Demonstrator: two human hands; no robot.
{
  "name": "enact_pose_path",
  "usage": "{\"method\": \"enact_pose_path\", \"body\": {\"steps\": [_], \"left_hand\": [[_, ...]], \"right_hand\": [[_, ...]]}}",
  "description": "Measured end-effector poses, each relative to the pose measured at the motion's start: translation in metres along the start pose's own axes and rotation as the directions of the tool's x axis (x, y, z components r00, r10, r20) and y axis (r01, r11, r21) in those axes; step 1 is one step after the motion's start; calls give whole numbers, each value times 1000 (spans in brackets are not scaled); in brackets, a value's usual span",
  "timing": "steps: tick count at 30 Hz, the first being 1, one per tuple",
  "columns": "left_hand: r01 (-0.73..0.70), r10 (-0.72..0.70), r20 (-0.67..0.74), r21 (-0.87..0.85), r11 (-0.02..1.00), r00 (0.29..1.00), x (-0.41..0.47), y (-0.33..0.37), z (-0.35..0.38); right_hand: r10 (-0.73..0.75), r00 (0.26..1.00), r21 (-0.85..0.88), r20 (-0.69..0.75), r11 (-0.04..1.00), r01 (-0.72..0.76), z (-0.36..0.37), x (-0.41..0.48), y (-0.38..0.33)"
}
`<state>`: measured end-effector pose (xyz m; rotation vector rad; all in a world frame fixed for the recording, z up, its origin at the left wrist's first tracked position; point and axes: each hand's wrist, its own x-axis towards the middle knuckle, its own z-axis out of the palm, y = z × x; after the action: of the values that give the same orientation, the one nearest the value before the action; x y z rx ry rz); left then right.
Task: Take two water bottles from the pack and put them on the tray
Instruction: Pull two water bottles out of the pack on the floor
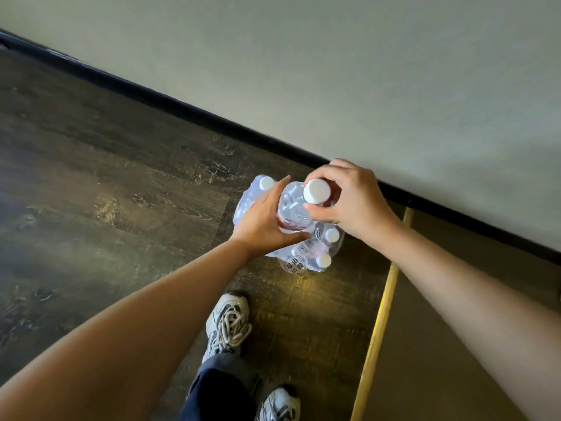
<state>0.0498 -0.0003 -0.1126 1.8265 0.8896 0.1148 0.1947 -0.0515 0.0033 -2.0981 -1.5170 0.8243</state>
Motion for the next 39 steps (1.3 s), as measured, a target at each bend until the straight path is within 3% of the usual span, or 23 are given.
{"method": "enact_pose_path", "body": {"steps": [2,5,8,10,13,16,18,22,26,33,39], "left_hand": [[-12,4,-87,-92,996,996,-6,18,-4],[2,-15,-101,-123,992,995,-15,26,-11],[41,-55,-108,-127,991,993,-17,15,-19],[60,-76,-121,-137,989,990,-17,1,-22],[82,-104,-144,-150,985,984,-15,-22,-25],[101,-132,-211,-153,983,969,-12,-38,-27],[100,-138,-240,-164,981,961,-9,-46,-26],[112,-157,-250,-185,976,956,-2,-54,-25],[124,-165,-223,-188,974,961,1,-50,-27],[149,-179,-146,-196,969,973,-7,-10,-17],[116,-132,-61,-212,970,989,-12,33,1]], "right_hand": [[-39,999,3,-19,999,39,-19,-1,-10],[-32,999,89,-36,995,35,-23,0,-10],[96,995,319,-11,944,-88,-1,3,9],[234,972,375,-12,902,-213,26,4,33],[431,902,214,8,881,-423,77,3,75],[521,844,-207,127,846,-491,124,1,109],[503,847,-301,172,846,-441,147,1,121],[466,884,-258,39,859,-441,165,7,132],[398,917,-226,29,896,-382,154,1,127],[300,947,19,-115,954,-300,54,-41,86],[226,955,-2,-193,973,-231,-36,-78,51]]}}
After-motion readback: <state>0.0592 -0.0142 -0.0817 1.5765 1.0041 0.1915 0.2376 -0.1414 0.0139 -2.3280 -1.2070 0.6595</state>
